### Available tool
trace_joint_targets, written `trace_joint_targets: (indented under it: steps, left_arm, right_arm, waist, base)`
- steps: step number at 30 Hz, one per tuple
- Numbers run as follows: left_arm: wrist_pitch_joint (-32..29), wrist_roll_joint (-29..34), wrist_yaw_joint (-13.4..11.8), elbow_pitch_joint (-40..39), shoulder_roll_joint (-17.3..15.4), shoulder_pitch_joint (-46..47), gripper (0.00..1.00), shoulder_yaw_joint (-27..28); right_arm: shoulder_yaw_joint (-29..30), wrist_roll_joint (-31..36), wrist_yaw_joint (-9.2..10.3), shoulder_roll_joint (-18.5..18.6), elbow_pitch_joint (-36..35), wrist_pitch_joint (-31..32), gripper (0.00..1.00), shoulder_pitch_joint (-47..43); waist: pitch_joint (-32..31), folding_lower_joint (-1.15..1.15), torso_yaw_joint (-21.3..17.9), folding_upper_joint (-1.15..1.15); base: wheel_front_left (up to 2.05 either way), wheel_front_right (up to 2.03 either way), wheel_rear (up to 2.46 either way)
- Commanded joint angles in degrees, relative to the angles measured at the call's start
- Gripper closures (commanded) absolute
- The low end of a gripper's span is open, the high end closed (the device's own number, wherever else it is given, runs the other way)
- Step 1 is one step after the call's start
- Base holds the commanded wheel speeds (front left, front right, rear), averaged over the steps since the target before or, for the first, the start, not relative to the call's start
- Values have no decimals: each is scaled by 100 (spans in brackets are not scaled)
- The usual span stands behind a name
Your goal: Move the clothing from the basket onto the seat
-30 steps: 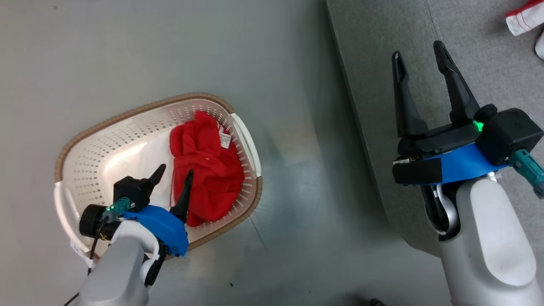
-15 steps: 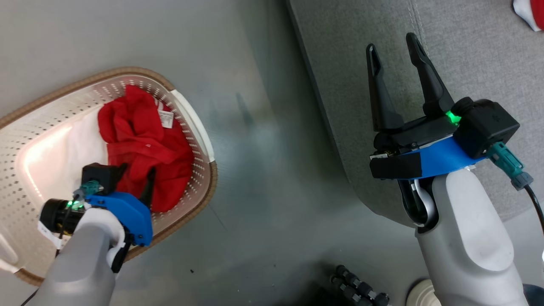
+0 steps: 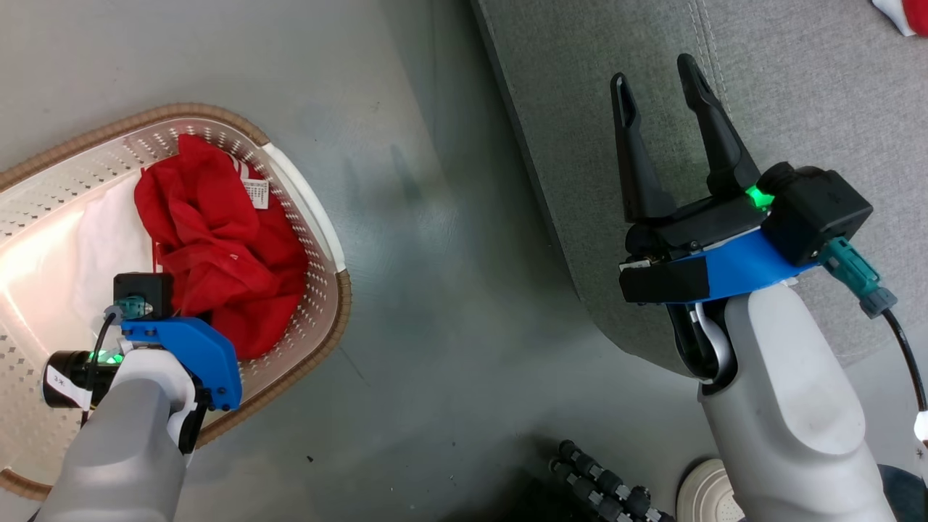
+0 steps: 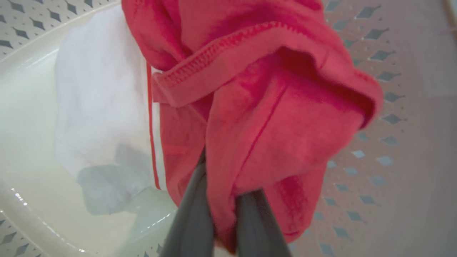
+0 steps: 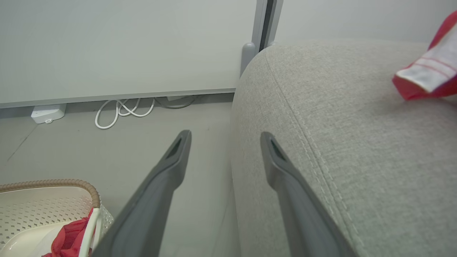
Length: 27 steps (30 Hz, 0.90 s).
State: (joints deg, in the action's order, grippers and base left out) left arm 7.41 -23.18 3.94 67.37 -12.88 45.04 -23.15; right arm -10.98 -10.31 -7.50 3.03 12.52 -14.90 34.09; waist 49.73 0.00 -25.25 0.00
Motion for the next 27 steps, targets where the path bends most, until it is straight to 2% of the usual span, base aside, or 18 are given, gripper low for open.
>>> trace_joint_targets:
  steps: [1, 9, 15, 27]
  left_arm:
    - [28, -25, 19, 30, -7, 88, 100, -16]
    - [142, -132, 97, 189, 77, 78, 100, -16]
    - [212, -243, 156, 309, 252, -62, 100, -29]
    - [578, -329, 312, 405, 744, -641, 100, -279]
  right_arm:
    - [-20, -25, 2, -23, 22, -22, 0, 112]
    - [-32, -11, 2, -23, 112, -31, 0, 115]
    - [-83, 18, 2, -22, 241, -26, 0, 59]
    - [-50, 338, 2, 36, 798, 101, 0, -554]
  waist:
    - [-8, 0, 5, 0]
    - [-138, 0, 72, 0]
    - [-542, 0, 228, 0]
    - [-2554, 0, 965, 0]
  base:
    - [0, 0, 0]
    - [0, 0, 0]
    - [0, 0, 0]
    - [0, 0, 0]
